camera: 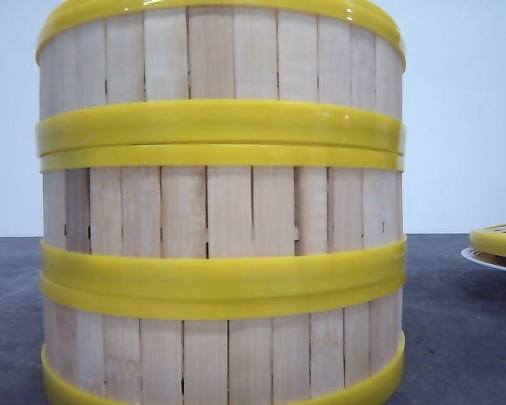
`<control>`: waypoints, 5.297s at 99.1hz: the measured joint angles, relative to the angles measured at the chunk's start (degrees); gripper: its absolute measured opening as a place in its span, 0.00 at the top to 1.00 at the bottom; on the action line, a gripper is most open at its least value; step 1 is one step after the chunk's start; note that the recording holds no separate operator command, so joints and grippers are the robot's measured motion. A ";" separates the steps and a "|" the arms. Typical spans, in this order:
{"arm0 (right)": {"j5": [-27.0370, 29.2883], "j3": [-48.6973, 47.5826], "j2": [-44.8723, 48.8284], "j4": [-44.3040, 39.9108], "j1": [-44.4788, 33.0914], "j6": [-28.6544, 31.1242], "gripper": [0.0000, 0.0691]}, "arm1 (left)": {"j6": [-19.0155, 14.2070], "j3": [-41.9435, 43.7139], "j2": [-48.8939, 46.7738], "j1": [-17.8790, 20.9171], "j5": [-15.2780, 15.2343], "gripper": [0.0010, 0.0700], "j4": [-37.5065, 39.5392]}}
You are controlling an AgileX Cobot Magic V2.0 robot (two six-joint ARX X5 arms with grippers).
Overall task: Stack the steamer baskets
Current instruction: 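Release the basket and move the right gripper to the bamboo lid, then grasp the yellow-spoked bamboo lid with the right gripper and place it on the stack, then open the right gripper and withdraw it from the lid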
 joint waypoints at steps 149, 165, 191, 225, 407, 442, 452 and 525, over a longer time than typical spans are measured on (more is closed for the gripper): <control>-12.96 21.94 -14.91 -9.86 17.51 -3.39 0.92 | 0.00 0.00 0.00 0.00 0.00 0.62 0.00; -15.43 24.17 -15.06 -10.14 29.33 -2.01 0.92 | 0.00 0.00 0.00 0.00 0.00 0.62 0.00; -8.72 24.17 -10.99 -10.14 46.14 -1.11 0.92 | 0.00 0.00 0.00 0.00 0.00 0.62 0.00; -4.81 24.17 -6.32 -10.12 54.25 -1.07 0.92 | 0.00 0.00 0.00 0.00 0.00 0.62 -0.02; 13.88 34.91 -8.59 -6.54 59.78 -0.92 0.54 | 0.00 0.00 0.00 0.00 0.00 0.62 -0.07; 32.72 34.71 -20.26 -12.68 59.78 -0.09 0.54 | 0.00 0.00 0.00 0.00 0.00 0.62 -0.07; 34.40 32.33 -23.39 -14.05 59.78 0.57 0.54 | 0.00 0.00 0.00 0.00 0.00 0.62 -0.09; 34.51 -2.95 -41.55 -3.52 60.50 13.90 0.55 | 0.00 0.00 0.00 0.00 0.00 0.63 -0.26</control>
